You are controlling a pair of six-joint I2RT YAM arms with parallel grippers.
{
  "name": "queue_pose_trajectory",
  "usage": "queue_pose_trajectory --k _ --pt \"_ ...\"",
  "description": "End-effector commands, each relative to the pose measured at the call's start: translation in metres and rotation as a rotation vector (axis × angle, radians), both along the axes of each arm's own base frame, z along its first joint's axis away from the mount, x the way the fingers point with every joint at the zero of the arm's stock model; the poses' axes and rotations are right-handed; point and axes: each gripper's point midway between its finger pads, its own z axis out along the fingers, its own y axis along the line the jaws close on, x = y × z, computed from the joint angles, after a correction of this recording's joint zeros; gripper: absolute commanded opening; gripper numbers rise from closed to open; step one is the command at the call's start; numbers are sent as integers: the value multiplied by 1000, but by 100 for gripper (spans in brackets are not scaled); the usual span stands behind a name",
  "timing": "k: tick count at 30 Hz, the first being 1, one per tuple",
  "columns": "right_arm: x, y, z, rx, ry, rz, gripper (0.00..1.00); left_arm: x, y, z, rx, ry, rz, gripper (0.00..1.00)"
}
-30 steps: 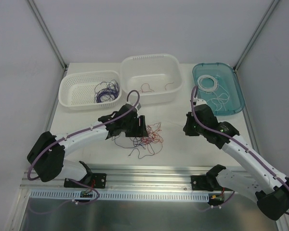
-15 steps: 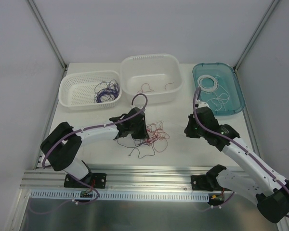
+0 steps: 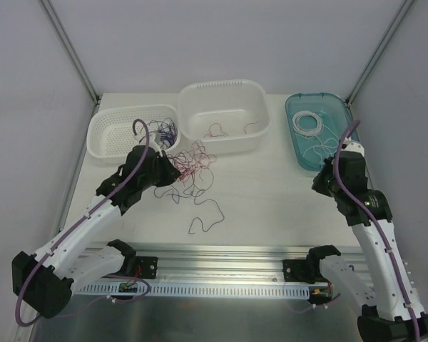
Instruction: Untangle the cables
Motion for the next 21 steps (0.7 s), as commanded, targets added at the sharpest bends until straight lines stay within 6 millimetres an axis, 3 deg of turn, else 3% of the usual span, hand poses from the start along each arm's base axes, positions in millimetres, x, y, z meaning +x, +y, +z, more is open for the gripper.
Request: queue_pose_trajectory --k 1,4,7,9,13,14,15,18,21 --pt "-10 -29 32 -47 -56 -76 1 -14 71 -19 267 45 97 0" --pt "-10 -26 49 -26 -91 -50 1 -15 90 -8 342 13 124 0" --pt "-8 -17 58 3 -106 -10 1 -18 92 -6 374 9 90 0" --pt "-6 -12 58 5 -111 30 1 -23 80 -5 338 13 20 0" --pt "-9 40 41 144 -48 305 2 -36 41 0 186 53 -151 0" --pt "-10 48 37 164 -33 338 6 -41 27 3 128 60 -207 0" --pt "-12 58 30 181 -2 384 23 -43 18 4 80 83 -225 0" --pt "-18 79 19 194 28 487 57 -50 -11 10 -39 104 -291 0" --pt "-26 108 18 179 9 582 67 -55 -31 6 -57 129 -319 0"
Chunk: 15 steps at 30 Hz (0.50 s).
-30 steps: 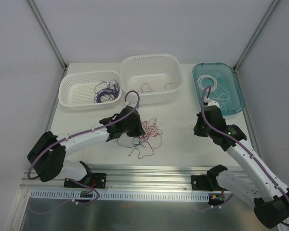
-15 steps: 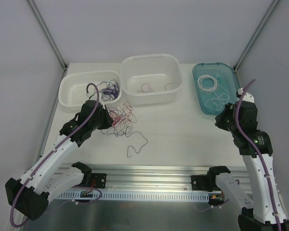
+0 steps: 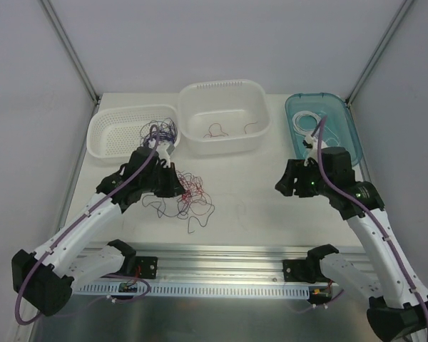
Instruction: Untangle the cables
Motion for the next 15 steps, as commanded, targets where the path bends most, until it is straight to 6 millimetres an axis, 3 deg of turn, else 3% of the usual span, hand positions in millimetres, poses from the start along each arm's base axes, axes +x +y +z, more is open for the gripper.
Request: queue_pose_trajectory --k 1,8,10,15 --pt "-4 42 17 63 -90 143 67 -8 -42 20 -133 12 -84 0" --pt "-4 110 23 260 -147 215 59 -17 -74 14 -178 84 -96 0" --pt "-6 128 14 263 -168 252 51 -18 -80 16 -213 108 -85 0" --pt "-9 157 -4 275 -184 352 45 -20 -95 28 -278 109 -87 0"
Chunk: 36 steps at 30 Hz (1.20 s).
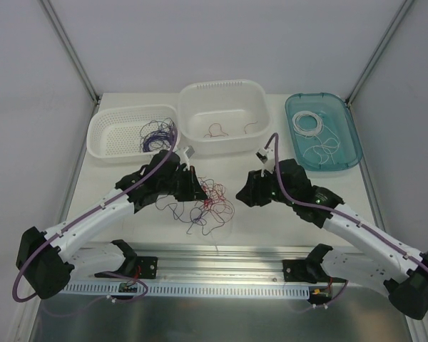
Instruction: Untangle the cables
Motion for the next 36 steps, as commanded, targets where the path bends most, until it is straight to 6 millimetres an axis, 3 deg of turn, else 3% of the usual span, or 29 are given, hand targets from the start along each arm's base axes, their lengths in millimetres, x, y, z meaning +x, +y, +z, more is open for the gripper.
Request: queue_pose_trajectory --k 1,14,25,36 --pt "14 29 21 138 -109 32 45 3 -21 29 -118 -19 1 0" --pt "15 66 -1 171 -126 217 47 -7 -29 42 -174 -16 -23 0" --pt "3 70 -22 138 -126 331 49 -9 -28 49 -188 -40 -30 0" --pt "-2 76 -18 172 -145 403 50 -13 -29 59 -200 -84 -81 0"
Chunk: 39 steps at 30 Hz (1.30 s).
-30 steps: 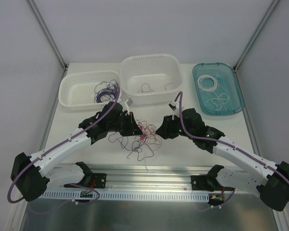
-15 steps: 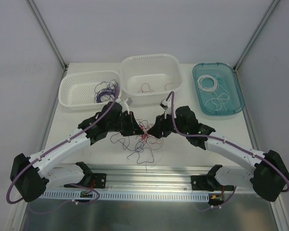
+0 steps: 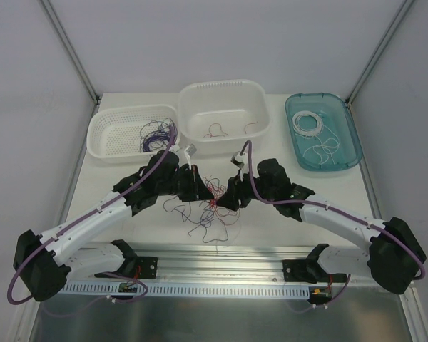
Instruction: Untangle the cables
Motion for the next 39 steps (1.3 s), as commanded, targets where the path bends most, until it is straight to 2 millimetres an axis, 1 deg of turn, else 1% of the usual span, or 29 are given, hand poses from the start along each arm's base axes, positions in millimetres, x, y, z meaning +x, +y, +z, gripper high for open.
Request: queue_pose_trajectory --k 1,6,9,10,12,13,15,18,19,20,24,25,29,30,31,32,34,35,36,37,38,39 --pt "2 9 21 74 -78 54 50 -3 -8 31 -69 -93 -59 0" --pt "4 5 32 97 -108 54 47 -6 -9 32 -75 -88 -72 0" --pt "6 2 35 99 -119 51 41 -7 -9 31 -76 -84 -79 0" --pt "6 1 36 101 -122 51 35 -7 -9 32 -77 -88 -82 0" --pt "7 -1 37 105 -123 49 28 -7 -9 32 -76 -90 -81 0" --pt "6 -1 40 110 -126 50 24 -7 -9 32 -75 -90 -80 0" --pt "6 -2 42 111 -129 49 19 -6 -9 32 -75 -92 -81 0" --pt "6 -4 44 107 -155 56 8 -6 -9 32 -73 -93 -80 0" --pt "6 -5 45 105 -159 54 2 -5 -8 30 -69 -93 -77 0" --pt "6 -6 45 103 -162 54 1 -5 -8 30 -67 -97 -73 0" --pt "4 -15 39 66 -161 39 1 2 0 27 -39 -125 -21 0" --pt "4 -19 37 55 -165 33 1 9 5 23 -11 -135 23 0" --pt "3 -40 31 14 -160 -15 1 25 26 16 48 -152 155 0" --pt "-1 -46 34 13 -165 -26 1 28 30 15 53 -153 177 0" --pt "-4 -52 30 -5 -152 -31 1 31 32 16 54 -156 196 0" --pt "-8 -59 27 -29 -138 -38 1 37 41 13 70 -154 240 0" --pt "-10 -69 35 -33 -163 -64 1 42 46 10 74 -144 268 0" --pt "-13 -74 32 -54 -151 -68 1 42 45 11 67 -135 253 0" --pt "-14 -76 34 -58 -157 -74 1 42 43 13 64 -139 237 0" --pt "-14 -76 39 -49 -161 -76 1 41 41 15 65 -149 210 0" --pt "-13 -74 44 -35 -167 -79 1 39 35 18 50 -141 177 0" --pt "-12 -72 45 -22 -155 -89 8 37 32 19 44 -135 160 0"
